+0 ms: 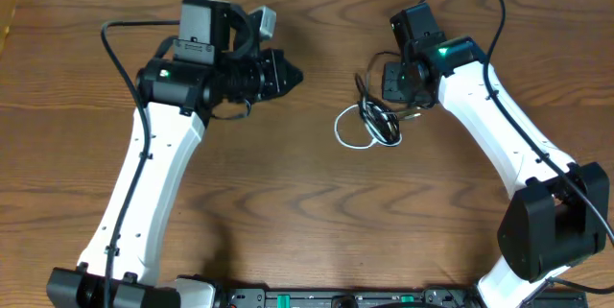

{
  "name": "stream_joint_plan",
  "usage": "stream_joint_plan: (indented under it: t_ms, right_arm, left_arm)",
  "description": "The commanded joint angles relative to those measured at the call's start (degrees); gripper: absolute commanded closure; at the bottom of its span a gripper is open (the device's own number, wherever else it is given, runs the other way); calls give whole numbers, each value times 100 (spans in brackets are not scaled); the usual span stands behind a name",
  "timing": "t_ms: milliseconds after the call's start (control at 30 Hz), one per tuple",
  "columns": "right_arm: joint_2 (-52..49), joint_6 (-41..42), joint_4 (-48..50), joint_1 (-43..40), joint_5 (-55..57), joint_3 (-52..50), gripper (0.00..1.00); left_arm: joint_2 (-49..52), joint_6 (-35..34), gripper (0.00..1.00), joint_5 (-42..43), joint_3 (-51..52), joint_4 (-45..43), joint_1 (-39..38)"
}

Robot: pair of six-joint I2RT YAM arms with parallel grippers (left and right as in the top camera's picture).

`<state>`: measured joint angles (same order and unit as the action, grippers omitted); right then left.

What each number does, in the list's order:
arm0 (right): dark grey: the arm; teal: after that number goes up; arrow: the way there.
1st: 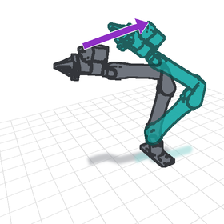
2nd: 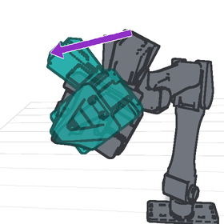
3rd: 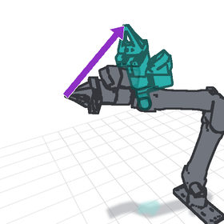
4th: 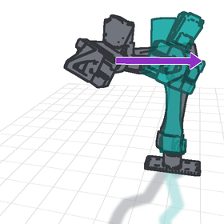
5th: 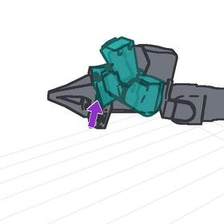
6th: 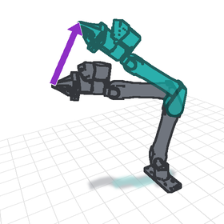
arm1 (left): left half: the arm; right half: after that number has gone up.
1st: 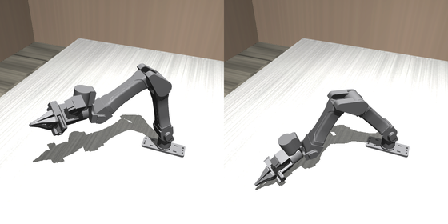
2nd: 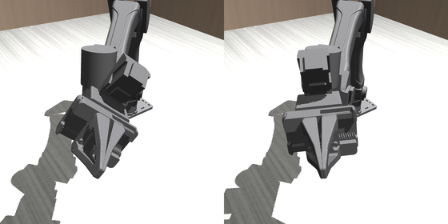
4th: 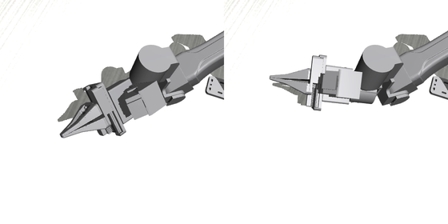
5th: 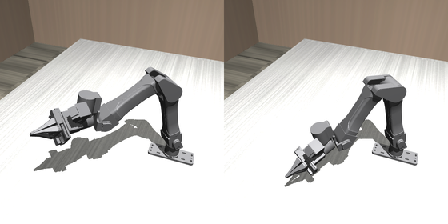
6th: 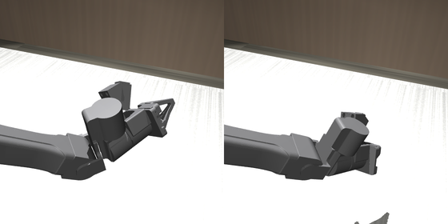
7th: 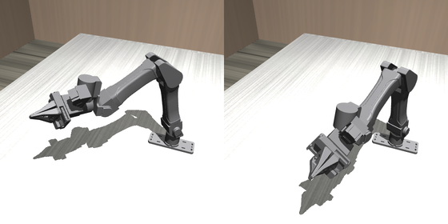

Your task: Untangle cables

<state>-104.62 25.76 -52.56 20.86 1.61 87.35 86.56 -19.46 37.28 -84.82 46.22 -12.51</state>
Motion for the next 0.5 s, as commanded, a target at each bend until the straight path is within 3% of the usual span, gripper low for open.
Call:
stream_joint_plan:
  t_ms: [0,133,267,333,467]
  right_arm:
    - [-28,-341,68,7,-420,-15,87]
    - [-31,-444,81,7,-546,-15,88]
    - [-31,-1093,59,9,-1069,-15,76]
    - [-50,-1255,-39,9,-1119,-20,71]
    - [-52,-1248,-81,-129,-1099,-48,60]
  left_arm:
    - [-70,184,93,-1038,-61,157,-295]
    - [-68,227,92,-1353,-61,170,-542]
    - [-26,221,83,-1488,-61,175,-584]
    - [39,221,73,-1484,-61,201,-584]
    - [293,221,72,-1480,-57,435,-662]
